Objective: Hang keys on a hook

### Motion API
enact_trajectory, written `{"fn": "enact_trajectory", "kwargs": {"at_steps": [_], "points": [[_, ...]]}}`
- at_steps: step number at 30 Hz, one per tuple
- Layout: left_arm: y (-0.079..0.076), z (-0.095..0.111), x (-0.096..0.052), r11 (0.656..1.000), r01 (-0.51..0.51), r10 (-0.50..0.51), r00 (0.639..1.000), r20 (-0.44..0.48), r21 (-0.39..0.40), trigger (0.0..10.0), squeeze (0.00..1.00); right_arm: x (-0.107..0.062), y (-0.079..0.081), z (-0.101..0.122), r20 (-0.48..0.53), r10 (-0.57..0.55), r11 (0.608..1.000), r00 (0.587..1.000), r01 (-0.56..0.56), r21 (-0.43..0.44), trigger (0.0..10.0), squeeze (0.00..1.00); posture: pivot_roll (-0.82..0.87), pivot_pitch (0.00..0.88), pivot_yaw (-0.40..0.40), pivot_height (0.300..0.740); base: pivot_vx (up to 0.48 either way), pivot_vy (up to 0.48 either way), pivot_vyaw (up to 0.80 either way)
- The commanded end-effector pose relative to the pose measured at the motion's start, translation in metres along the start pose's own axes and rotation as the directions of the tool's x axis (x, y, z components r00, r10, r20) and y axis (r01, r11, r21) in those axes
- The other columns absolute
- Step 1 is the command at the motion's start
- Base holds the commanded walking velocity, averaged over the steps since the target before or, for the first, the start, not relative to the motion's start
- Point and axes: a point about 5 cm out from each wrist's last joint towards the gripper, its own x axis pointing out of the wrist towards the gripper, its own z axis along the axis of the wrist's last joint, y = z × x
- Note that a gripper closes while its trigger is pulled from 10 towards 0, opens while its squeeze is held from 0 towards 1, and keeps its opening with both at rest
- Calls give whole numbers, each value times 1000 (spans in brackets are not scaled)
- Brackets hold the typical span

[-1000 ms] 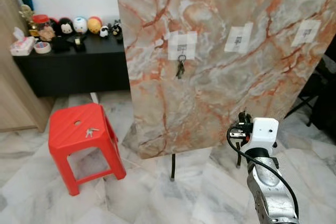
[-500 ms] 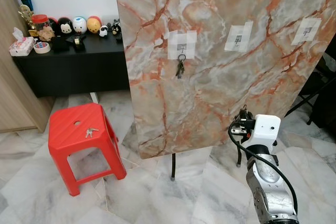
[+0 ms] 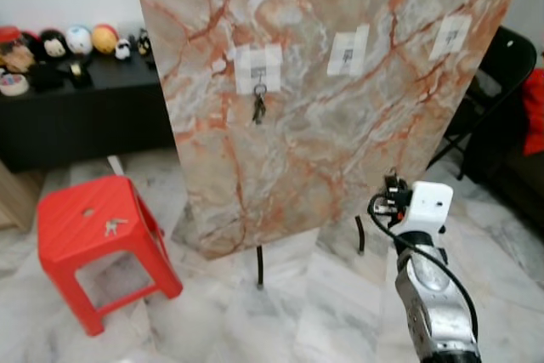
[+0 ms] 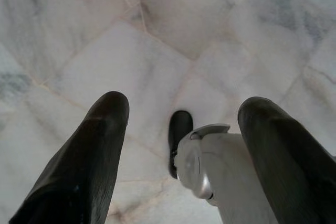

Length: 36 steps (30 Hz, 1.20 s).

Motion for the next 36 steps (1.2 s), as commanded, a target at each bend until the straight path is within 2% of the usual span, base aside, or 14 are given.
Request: {"fn": "enact_trajectory", "kwargs": {"at_steps": [1,10,36], "points": [[3,-8,-3,1000,-9,9,1000,-29,10,10000,0,4,3,4,5,15,1000,1000,-15,2,10000,0,65,0,-72,740,0,0,0],[3,-7,-2,1000,-12,12,1000,-22,7,10000,0,5,6,4,5,25,1000,1000,-25,3,10000,0,64,0,-72,740,0,0,0],[-6,1,0,1000,5,-5,999,35,3,10000,0,4,7,3,-1,23,1000,1000,-23,2,10000,0,64,0,-73,740,285,0,0]]}}
